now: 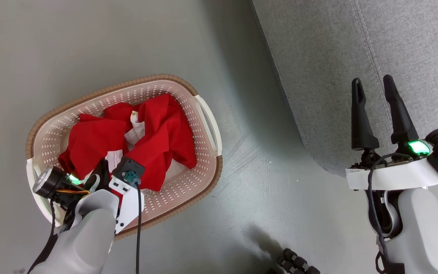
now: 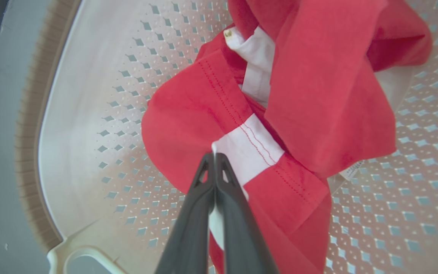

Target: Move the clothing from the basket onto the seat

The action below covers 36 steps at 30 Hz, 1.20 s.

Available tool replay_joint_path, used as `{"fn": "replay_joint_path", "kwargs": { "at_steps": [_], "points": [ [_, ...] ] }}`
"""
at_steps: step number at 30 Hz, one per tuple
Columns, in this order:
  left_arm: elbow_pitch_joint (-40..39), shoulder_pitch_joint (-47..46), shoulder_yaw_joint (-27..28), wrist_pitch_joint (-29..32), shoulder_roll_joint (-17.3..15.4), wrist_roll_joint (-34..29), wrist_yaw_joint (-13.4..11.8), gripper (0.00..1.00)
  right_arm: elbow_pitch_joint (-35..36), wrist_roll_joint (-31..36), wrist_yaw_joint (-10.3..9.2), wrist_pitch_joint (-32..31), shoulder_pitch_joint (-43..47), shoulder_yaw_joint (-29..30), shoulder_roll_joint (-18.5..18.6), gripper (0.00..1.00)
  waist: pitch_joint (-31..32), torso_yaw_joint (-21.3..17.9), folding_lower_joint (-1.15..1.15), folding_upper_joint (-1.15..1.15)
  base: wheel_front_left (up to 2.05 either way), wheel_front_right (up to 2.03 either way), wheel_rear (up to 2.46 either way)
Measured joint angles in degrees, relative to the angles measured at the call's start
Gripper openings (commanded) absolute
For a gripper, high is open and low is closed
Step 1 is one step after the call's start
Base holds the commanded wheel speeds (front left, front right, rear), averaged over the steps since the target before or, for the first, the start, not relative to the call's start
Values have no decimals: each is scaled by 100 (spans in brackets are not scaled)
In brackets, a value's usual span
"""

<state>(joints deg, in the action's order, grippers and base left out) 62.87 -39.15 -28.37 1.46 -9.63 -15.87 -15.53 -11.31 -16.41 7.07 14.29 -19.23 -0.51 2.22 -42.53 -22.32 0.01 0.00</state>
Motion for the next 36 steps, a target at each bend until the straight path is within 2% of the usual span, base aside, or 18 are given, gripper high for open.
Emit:
{"fn": "replay_joint_path", "kwargs": {
  "at_steps": [4,10,20,36],
  "points": [
    [-14,-37,-45,-80,9,-5,23,0,-3,-36,0,0,-5,25,0,100,9,-1,0,0,0,0,0],
    [-200,-157,-179,-167,285,-96,14,0,-12,-36,0,0,-113,53,0,100,70,36,0,0,0,0,0],
    [-466,-172,-245,-583,277,-88,24,0,-19,-9,0,0,-113,113,0,100,230,165,0,0,0,0,0],
    [-1031,202,-62,-1266,363,277,-60,0,-73,487,0,0,-114,343,2,100,700,507,0,0,0,0,0]
  ]
}}
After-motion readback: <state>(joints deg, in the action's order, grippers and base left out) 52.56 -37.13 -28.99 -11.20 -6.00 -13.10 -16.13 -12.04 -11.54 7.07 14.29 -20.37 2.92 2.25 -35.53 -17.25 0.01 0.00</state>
